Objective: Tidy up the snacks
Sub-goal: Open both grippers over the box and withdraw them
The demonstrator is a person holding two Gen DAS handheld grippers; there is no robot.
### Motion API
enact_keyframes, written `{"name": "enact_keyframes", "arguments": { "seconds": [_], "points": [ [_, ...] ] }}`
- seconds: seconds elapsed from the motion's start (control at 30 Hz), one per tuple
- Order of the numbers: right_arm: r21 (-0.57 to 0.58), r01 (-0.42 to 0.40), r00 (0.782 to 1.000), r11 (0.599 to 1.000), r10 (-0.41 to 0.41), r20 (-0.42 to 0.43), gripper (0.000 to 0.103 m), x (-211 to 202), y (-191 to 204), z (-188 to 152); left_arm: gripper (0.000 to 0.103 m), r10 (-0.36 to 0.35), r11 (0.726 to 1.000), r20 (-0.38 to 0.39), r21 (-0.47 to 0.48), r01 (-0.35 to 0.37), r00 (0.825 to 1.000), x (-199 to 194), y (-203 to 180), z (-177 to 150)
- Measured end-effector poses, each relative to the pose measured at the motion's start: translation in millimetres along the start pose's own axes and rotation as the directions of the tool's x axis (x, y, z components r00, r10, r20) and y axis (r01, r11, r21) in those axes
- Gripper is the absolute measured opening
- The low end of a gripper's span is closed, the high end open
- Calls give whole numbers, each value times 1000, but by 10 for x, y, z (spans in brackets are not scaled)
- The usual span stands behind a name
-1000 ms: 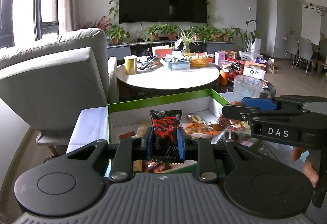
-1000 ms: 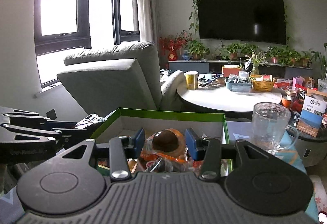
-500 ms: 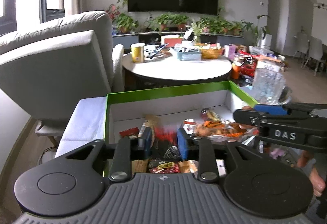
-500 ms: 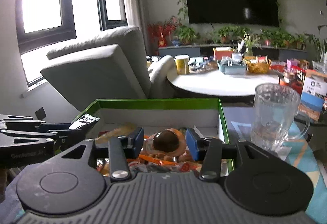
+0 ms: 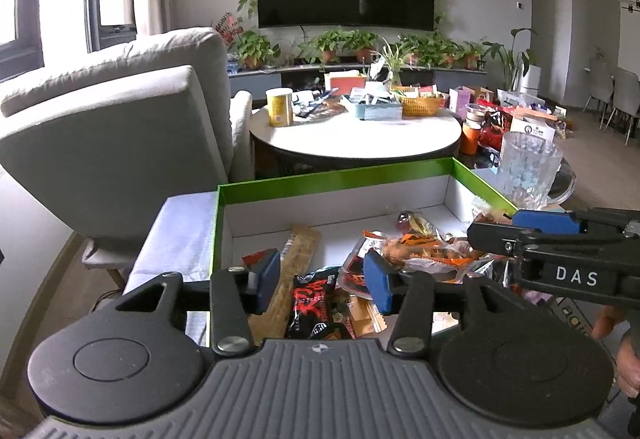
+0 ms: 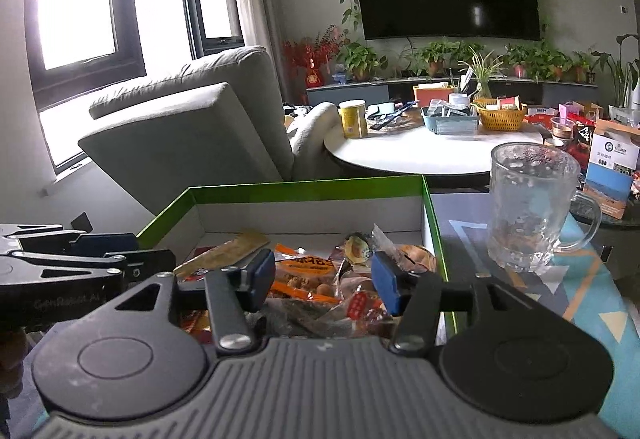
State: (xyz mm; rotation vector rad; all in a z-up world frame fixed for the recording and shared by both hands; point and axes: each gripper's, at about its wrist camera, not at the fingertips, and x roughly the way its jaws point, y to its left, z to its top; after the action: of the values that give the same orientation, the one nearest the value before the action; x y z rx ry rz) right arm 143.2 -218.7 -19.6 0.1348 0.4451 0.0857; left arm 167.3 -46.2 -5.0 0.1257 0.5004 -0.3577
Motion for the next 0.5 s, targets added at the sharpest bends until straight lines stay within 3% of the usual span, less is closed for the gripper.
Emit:
{"name": "enact_keyframes", "arguments": {
  "seconds": [0.5],
  "points": [
    [2,35,995,999,-35,93,46,-634,170,-40,64,87,996,79,-16,-86,993,-762,-72,-129]
  ]
}}
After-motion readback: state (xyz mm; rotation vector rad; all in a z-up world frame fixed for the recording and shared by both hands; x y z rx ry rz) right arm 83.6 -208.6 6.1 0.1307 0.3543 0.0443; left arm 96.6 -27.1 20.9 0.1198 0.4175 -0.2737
